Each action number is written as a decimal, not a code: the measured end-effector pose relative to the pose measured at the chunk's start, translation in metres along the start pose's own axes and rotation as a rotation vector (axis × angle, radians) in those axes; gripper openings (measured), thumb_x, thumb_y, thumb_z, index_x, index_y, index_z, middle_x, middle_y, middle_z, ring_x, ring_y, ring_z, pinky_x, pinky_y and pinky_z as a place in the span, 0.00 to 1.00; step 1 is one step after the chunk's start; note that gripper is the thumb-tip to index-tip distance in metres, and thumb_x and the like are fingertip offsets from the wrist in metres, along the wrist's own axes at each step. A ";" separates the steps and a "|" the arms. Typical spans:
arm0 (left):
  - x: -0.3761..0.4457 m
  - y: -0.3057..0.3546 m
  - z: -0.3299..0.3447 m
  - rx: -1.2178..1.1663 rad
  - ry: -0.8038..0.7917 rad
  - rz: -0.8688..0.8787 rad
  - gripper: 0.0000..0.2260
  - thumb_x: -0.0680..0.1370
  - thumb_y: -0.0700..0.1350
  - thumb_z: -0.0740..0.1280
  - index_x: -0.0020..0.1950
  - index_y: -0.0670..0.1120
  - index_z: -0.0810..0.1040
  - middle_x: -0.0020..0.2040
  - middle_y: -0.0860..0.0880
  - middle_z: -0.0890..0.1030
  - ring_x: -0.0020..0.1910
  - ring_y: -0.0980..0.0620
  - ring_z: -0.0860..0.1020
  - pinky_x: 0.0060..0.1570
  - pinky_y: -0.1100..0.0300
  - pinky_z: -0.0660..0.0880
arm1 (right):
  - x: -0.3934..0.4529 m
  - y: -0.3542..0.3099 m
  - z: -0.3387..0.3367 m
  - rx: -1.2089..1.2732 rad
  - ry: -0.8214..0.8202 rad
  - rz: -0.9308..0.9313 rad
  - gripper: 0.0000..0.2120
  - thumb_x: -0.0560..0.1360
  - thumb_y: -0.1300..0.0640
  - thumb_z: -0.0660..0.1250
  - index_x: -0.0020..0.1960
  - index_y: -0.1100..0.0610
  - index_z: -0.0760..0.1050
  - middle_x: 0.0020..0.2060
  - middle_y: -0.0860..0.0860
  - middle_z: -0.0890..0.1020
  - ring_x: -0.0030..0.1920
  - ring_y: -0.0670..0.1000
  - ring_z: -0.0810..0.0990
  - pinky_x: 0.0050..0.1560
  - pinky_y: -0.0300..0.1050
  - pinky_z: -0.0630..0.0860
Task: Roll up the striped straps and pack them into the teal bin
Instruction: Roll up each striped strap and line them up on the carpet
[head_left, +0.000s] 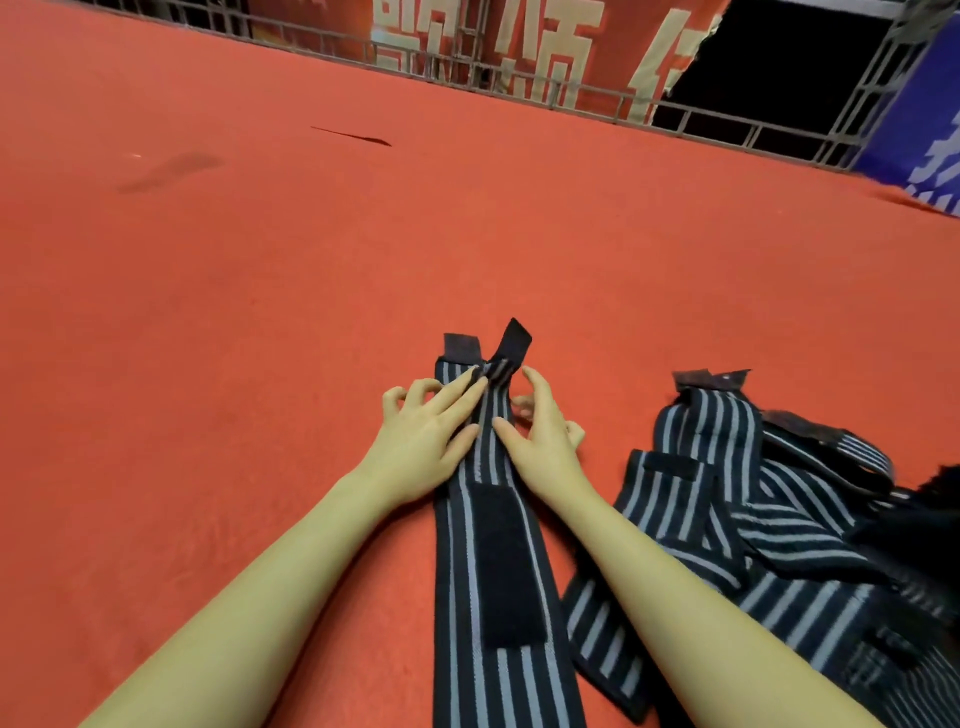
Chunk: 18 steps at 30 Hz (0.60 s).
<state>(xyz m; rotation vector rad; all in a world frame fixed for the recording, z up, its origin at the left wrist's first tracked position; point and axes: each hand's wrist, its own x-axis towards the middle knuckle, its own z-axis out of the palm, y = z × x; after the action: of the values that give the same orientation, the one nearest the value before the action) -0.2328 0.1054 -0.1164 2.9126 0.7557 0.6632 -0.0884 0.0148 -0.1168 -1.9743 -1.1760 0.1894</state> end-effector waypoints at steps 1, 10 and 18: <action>0.004 -0.004 0.003 -0.010 0.011 0.005 0.24 0.79 0.55 0.52 0.73 0.49 0.68 0.72 0.51 0.69 0.57 0.44 0.71 0.53 0.45 0.65 | 0.007 0.002 0.004 -0.023 -0.010 0.003 0.29 0.78 0.51 0.63 0.75 0.45 0.55 0.61 0.46 0.74 0.63 0.46 0.70 0.58 0.43 0.51; 0.046 -0.029 0.028 -0.011 -0.065 -0.212 0.33 0.74 0.63 0.37 0.78 0.55 0.53 0.77 0.57 0.56 0.67 0.47 0.62 0.60 0.50 0.54 | 0.060 0.009 0.021 -0.003 0.080 -0.015 0.20 0.77 0.56 0.65 0.66 0.44 0.69 0.57 0.41 0.74 0.60 0.45 0.71 0.54 0.41 0.52; 0.057 -0.040 0.037 0.039 -0.119 -0.313 0.24 0.83 0.56 0.47 0.78 0.53 0.50 0.78 0.54 0.53 0.75 0.50 0.55 0.67 0.49 0.51 | 0.080 0.010 0.034 -0.203 0.024 -0.114 0.18 0.79 0.53 0.63 0.68 0.47 0.71 0.58 0.43 0.73 0.61 0.44 0.67 0.51 0.40 0.48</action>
<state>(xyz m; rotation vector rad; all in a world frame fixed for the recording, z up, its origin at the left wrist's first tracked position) -0.1905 0.1697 -0.1345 2.7453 1.1845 0.4437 -0.0548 0.0947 -0.1257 -2.0695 -1.3320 -0.0139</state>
